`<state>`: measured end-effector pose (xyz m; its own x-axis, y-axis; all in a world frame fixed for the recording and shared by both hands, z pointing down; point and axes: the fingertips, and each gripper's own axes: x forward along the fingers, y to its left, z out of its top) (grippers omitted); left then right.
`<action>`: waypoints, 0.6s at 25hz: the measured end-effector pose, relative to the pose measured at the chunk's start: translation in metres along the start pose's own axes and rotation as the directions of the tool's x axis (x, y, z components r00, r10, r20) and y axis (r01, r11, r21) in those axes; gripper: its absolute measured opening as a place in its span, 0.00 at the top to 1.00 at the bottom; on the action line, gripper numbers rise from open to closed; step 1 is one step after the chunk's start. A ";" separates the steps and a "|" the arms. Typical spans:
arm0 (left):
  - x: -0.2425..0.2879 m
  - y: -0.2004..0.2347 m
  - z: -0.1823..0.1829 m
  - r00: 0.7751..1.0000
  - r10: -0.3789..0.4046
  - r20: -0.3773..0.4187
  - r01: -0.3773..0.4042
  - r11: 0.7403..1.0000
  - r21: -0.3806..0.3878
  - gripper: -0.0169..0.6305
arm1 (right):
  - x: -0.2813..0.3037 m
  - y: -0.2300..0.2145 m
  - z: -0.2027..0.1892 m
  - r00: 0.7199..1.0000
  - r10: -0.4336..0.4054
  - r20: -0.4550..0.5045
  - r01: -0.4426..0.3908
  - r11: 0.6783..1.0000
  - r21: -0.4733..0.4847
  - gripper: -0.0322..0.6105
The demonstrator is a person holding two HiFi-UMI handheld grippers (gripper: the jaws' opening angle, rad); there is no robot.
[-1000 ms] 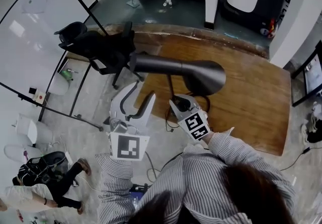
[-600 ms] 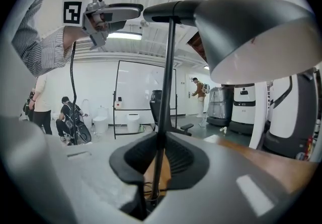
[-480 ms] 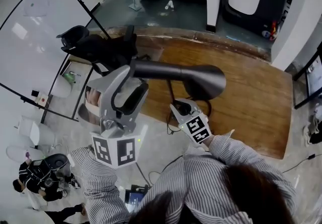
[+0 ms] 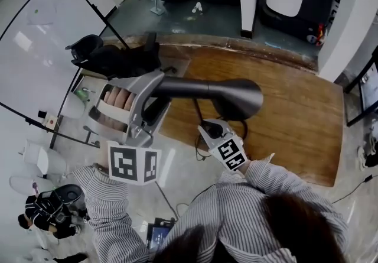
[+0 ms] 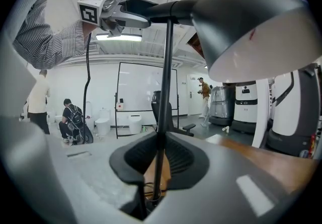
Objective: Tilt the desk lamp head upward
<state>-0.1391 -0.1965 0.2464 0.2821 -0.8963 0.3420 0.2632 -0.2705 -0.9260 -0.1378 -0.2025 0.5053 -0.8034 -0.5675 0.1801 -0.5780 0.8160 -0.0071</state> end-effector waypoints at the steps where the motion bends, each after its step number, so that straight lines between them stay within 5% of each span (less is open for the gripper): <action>1: 0.000 0.000 0.001 1.000 0.000 0.003 0.000 1.000 0.001 0.52 | 0.000 0.000 -0.001 1.000 0.001 0.001 -0.001 1.000 0.003 0.88; 15: -0.002 0.006 -0.002 0.998 0.065 0.011 -0.065 0.998 -0.022 0.56 | 0.000 0.000 0.002 1.000 0.006 0.001 -0.006 1.000 0.030 0.88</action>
<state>-0.1395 -0.1966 0.2398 0.3093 -0.9080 0.2825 0.2241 -0.2191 -0.9496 -0.1380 -0.2024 0.5033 -0.8071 -0.5626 0.1793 -0.5770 0.8159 -0.0375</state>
